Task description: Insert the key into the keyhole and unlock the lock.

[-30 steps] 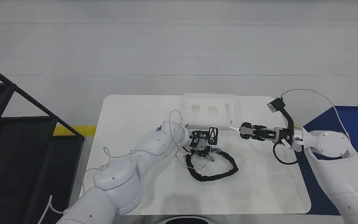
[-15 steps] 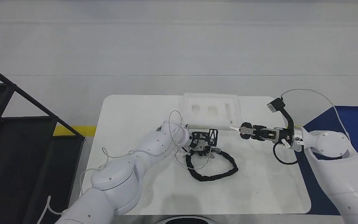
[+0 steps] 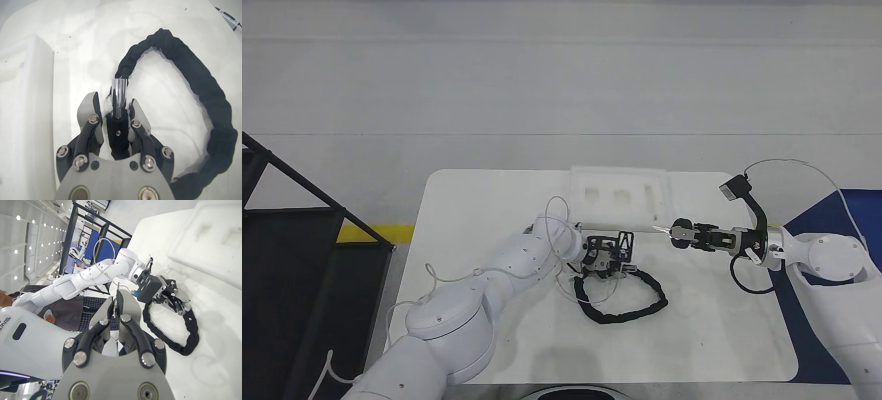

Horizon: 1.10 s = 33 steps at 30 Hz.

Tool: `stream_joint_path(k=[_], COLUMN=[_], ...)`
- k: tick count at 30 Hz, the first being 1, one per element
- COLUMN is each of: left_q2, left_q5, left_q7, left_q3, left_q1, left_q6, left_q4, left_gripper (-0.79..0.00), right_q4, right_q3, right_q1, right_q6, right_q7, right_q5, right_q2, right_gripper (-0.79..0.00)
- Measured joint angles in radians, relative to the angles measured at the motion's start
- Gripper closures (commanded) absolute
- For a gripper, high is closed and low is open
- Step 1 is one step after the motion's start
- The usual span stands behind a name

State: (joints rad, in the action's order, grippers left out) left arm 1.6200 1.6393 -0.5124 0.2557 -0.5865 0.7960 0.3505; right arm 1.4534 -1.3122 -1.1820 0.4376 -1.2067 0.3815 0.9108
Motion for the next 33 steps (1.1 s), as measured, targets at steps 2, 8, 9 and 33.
stream_joint_path(k=[2,8,9,33], left_q2=[0.002,0.013,0.015,-0.081], left_q5=[-0.001,-0.001,-0.003,0.062], left_q7=[0.004,0.024,0.028,-0.509], left_q3=[0.001,0.002,0.003,0.031], left_q1=[0.001,0.004,0.005,-0.027], left_q6=[0.006,0.036,0.040,-0.130], left_q4=[-0.002,-0.009,-0.011,-0.005], left_gripper=[-0.212,0.000,0.000,0.000], right_q4=[0.000,0.000,0.000,0.000], right_q3=[0.000,0.000,0.000,0.000], right_q1=[0.000,0.000,0.000,0.000], right_q6=[0.000,0.000,0.000,0.000], right_q7=[0.000,0.000,0.000,0.000], right_q5=[0.000,0.000,0.000,0.000], right_q2=[0.000,0.000,0.000,0.000], right_gripper=[0.000,0.000,0.000,0.000])
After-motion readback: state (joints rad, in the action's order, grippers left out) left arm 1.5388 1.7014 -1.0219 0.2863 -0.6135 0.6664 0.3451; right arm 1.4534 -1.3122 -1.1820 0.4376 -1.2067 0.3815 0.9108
